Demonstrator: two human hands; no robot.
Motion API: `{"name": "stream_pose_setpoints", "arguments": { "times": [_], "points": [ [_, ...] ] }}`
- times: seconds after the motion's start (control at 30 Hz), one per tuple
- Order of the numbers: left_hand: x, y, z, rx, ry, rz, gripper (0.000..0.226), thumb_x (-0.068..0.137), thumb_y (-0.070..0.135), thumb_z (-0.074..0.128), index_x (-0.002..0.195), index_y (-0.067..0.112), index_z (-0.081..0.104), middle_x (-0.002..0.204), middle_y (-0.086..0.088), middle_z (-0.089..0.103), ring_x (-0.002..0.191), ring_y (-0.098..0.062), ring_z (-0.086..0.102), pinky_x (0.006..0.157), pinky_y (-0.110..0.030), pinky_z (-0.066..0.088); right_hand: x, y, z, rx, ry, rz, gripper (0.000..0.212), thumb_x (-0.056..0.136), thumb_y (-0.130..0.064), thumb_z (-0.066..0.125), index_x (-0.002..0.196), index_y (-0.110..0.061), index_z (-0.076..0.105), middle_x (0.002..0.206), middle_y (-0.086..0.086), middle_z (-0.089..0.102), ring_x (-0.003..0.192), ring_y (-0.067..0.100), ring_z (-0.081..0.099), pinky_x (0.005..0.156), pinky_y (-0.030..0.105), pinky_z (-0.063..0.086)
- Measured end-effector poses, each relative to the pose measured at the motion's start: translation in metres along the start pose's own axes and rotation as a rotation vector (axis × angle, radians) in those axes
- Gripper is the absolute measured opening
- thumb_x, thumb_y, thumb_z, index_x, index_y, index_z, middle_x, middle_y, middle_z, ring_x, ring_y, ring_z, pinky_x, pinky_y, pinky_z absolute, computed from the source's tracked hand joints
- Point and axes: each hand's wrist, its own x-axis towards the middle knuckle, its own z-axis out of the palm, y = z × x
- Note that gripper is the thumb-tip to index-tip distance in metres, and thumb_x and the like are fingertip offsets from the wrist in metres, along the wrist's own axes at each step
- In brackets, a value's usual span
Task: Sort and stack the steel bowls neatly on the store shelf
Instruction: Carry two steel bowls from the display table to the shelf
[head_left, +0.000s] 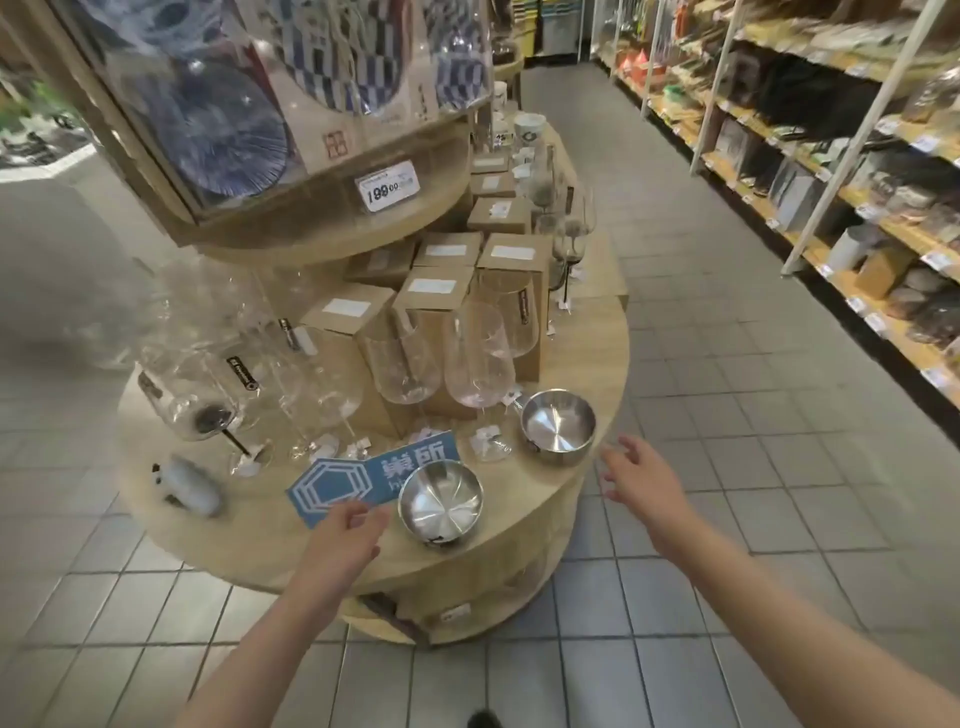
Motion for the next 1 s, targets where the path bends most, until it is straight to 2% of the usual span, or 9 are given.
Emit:
{"name": "stream_pose_setpoints", "arguments": {
  "times": [0.07, 0.23, 0.37, 0.5, 0.57, 0.73, 0.8, 0.87, 1.0],
  "points": [
    [0.008, 0.0, 0.005, -0.001, -0.003, -0.035, 0.037, 0.091, 0.031, 0.066, 0.123, 0.015, 0.059, 0.116, -0.005, 0.063, 0.102, -0.019, 0.065, 0.089, -0.037, 0.058, 0.013, -0.003, 0.004, -0.019, 0.017, 0.012, 0.048, 0.094, -0.042, 0.063, 0.137, -0.022, 0.051, 0.094, -0.013, 0.06, 0.088, 0.009, 0.064, 0.084, 0.037, 0.058],
    [0.033, -0.001, 0.017, 0.0, -0.081, -0.093, 0.027, 0.091, 0.036, 0.067, 0.114, 0.024, 0.059, 0.104, -0.003, 0.069, 0.099, -0.029, 0.069, 0.089, -0.048, 0.059, 0.042, -0.005, 0.021, -0.02, 0.065, 0.07, 0.014, 0.094, -0.037, 0.066, 0.097, -0.028, 0.056, 0.089, -0.013, 0.06, 0.082, 0.007, 0.063, 0.073, 0.029, 0.056],
    [0.05, -0.007, 0.027, 0.008, -0.132, -0.116, 0.031, 0.091, 0.04, 0.07, 0.117, 0.025, 0.063, 0.107, 0.004, 0.072, 0.095, -0.017, 0.072, 0.087, -0.043, 0.06, 0.06, -0.004, 0.038, -0.048, 0.049, 0.123, 0.023, 0.091, -0.034, 0.068, 0.106, -0.017, 0.063, 0.101, 0.005, 0.069, 0.096, 0.025, 0.069, 0.088, 0.049, 0.06],
    [0.058, -0.01, 0.037, 0.029, -0.193, -0.147, 0.019, 0.091, 0.017, 0.064, 0.108, 0.021, 0.072, 0.091, 0.007, 0.078, 0.084, -0.014, 0.075, 0.084, -0.043, 0.061, 0.071, -0.003, 0.05, -0.08, 0.088, 0.147, 0.004, 0.088, -0.018, 0.063, 0.09, -0.02, 0.063, 0.098, 0.014, 0.07, 0.095, 0.037, 0.07, 0.085, 0.056, 0.06],
    [0.061, -0.008, 0.04, 0.043, -0.191, -0.155, 0.022, 0.09, 0.008, 0.059, 0.103, 0.018, 0.074, 0.088, 0.005, 0.079, 0.083, -0.017, 0.075, 0.081, -0.043, 0.062, 0.075, -0.004, 0.052, -0.04, 0.102, 0.174, 0.015, 0.087, -0.006, 0.056, 0.089, -0.019, 0.064, 0.103, 0.019, 0.07, 0.099, 0.041, 0.069, 0.085, 0.056, 0.06],
    [0.057, 0.009, 0.047, 0.044, -0.18, -0.147, 0.024, 0.088, 0.004, 0.058, 0.094, 0.02, 0.075, 0.084, 0.005, 0.078, 0.084, -0.019, 0.074, 0.076, -0.037, 0.063, 0.07, -0.005, 0.041, 0.147, 0.096, 0.209, 0.026, 0.092, 0.003, 0.051, 0.109, -0.009, 0.067, 0.111, 0.019, 0.07, 0.099, 0.032, 0.07, 0.074, 0.037, 0.063],
    [0.051, 0.019, 0.053, 0.036, -0.215, -0.136, 0.024, 0.089, 0.003, 0.057, 0.095, 0.017, 0.075, 0.088, -0.002, 0.078, 0.088, -0.024, 0.074, 0.081, -0.043, 0.062, 0.063, -0.008, 0.027, 0.192, 0.095, 0.192, 0.031, 0.092, 0.003, 0.05, 0.117, -0.003, 0.067, 0.109, 0.018, 0.07, 0.093, 0.028, 0.071, 0.068, 0.031, 0.062],
    [0.044, 0.031, 0.062, 0.026, -0.287, -0.12, 0.025, 0.09, 0.001, 0.055, 0.098, 0.013, 0.075, 0.094, -0.008, 0.078, 0.092, -0.028, 0.074, 0.084, -0.048, 0.061, 0.053, -0.01, 0.005, 0.216, 0.104, 0.171, 0.032, 0.091, 0.003, 0.05, 0.116, -0.004, 0.068, 0.105, 0.016, 0.071, 0.085, 0.023, 0.072, 0.065, 0.027, 0.061],
    [0.027, 0.058, 0.097, 0.036, -0.389, -0.076, 0.023, 0.091, 0.003, 0.055, 0.102, 0.012, 0.073, 0.096, -0.01, 0.078, 0.09, -0.025, 0.075, 0.08, -0.039, 0.062, 0.028, -0.006, -0.055, 0.25, 0.144, 0.151, 0.03, 0.09, 0.002, 0.051, 0.112, -0.007, 0.07, 0.1, 0.016, 0.075, 0.079, 0.02, 0.074, 0.063, 0.025, 0.058]
  ]
}}
